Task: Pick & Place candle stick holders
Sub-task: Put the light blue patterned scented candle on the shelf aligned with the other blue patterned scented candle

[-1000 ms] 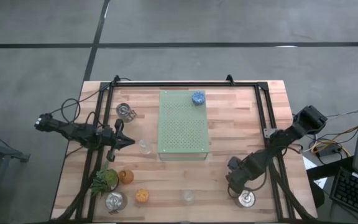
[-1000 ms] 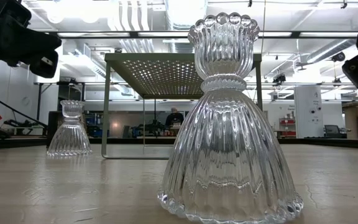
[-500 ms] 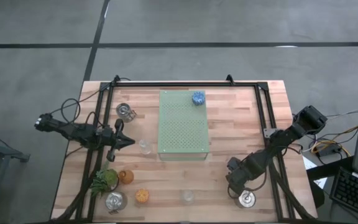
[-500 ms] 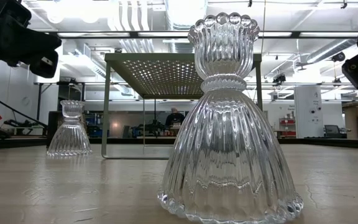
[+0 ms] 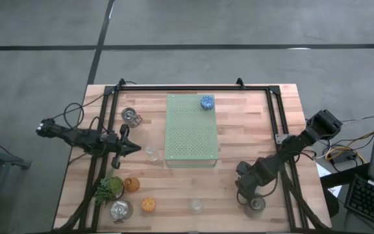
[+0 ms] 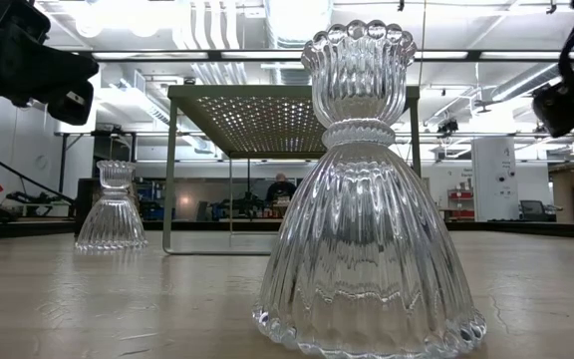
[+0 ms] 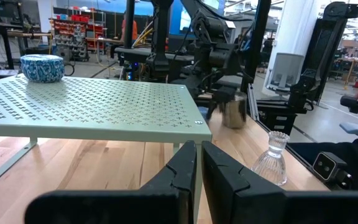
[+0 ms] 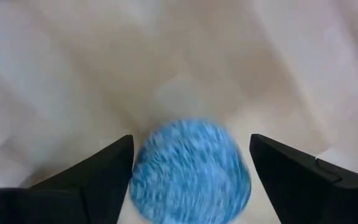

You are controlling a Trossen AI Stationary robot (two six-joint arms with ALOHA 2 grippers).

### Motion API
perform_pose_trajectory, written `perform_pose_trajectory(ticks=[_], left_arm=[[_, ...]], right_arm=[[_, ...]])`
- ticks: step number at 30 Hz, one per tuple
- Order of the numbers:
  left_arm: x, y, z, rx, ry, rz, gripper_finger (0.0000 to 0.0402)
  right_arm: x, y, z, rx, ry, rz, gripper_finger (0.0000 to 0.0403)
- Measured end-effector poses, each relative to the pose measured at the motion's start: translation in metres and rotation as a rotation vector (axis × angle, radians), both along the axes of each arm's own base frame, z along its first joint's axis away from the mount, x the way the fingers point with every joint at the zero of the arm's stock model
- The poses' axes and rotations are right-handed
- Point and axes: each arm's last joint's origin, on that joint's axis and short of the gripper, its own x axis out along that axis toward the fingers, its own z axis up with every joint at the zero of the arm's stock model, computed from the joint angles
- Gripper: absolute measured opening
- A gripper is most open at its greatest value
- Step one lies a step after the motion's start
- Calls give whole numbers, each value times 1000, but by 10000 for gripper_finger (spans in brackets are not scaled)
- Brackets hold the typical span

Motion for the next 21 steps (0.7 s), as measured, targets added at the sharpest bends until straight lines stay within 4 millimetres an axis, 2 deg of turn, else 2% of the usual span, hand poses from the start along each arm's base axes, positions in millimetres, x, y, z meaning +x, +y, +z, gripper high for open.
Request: perform_pose_trajectory(ticks=[3, 5, 9, 21], left_arm=[[0, 0, 0, 0, 0, 0, 28], [0, 0, 0, 0, 0, -1, 28], [0, 0, 0, 0, 0, 0, 28], [0, 0, 0, 0, 0, 0, 28]], right_arm=[[-3, -2, -6, -28, 34, -1, 294], [-1, 0, -1, 4, 8, -3, 289], [-2, -1, -3, -28, 8, -1, 281], [-9, -6, 5, -51, 46, -5, 278]])
